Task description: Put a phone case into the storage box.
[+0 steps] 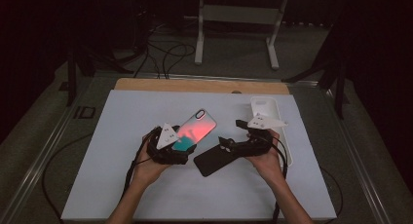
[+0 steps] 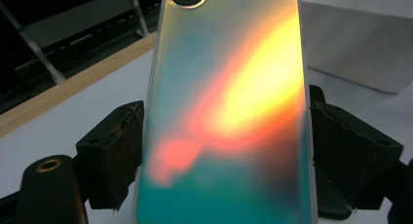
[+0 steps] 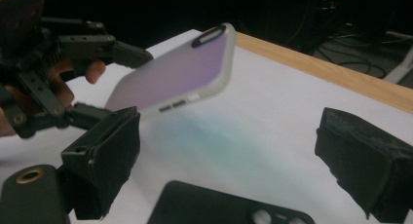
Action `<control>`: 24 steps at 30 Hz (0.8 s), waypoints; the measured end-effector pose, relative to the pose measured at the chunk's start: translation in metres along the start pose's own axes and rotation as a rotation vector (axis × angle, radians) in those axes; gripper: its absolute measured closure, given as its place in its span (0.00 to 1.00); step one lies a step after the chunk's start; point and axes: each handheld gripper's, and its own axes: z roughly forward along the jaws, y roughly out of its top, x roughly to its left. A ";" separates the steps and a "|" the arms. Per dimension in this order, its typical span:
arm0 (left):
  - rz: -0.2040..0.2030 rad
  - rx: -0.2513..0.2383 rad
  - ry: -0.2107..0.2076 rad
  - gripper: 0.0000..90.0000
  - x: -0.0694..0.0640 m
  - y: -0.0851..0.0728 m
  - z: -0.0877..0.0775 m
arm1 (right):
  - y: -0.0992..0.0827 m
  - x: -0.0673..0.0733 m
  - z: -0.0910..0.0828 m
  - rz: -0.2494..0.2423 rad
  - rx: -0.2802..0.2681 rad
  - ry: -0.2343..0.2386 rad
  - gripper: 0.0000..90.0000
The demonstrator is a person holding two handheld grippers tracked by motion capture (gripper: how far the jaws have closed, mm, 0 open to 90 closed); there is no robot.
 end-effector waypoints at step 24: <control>0.041 -0.068 -0.039 0.19 -0.025 0.015 -0.001 | 0.016 0.016 0.038 0.130 0.078 0.169 0.52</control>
